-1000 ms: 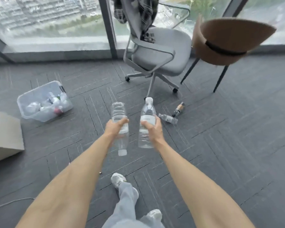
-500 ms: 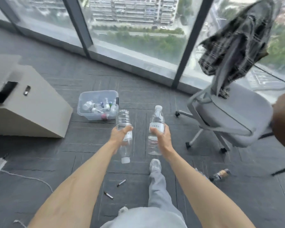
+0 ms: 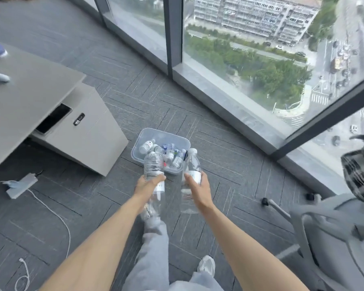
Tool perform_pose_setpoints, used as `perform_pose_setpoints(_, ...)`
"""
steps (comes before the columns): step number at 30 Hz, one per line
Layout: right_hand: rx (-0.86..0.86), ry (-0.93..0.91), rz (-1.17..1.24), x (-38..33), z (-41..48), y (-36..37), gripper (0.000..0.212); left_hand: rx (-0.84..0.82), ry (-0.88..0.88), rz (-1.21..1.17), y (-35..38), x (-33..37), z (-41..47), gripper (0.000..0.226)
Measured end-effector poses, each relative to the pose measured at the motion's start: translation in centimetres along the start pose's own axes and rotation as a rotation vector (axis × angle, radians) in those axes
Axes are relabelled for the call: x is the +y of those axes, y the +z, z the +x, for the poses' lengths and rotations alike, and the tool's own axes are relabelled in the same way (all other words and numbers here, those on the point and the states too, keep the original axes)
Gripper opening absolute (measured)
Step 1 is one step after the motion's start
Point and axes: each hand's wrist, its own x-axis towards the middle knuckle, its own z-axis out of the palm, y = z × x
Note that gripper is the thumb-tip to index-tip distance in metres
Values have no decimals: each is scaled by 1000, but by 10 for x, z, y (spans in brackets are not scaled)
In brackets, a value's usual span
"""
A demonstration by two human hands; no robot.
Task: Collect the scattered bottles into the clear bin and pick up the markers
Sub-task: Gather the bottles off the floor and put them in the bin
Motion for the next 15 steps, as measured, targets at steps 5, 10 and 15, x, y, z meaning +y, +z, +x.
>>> perform_pose_setpoints(5, 21, 90, -32, -21, 98, 63, 71, -24, -60, 6, -24, 34, 112, 46)
perform_pose_setpoints(10, 26, 132, -85, -12, 215, 120, 64, -36, -95, 43, -40, 46, 244, 89)
perform_pose_setpoints(15, 20, 177, -151, 33, 336, 152, 78, -34, -163, 108, -33, 23, 365, 106)
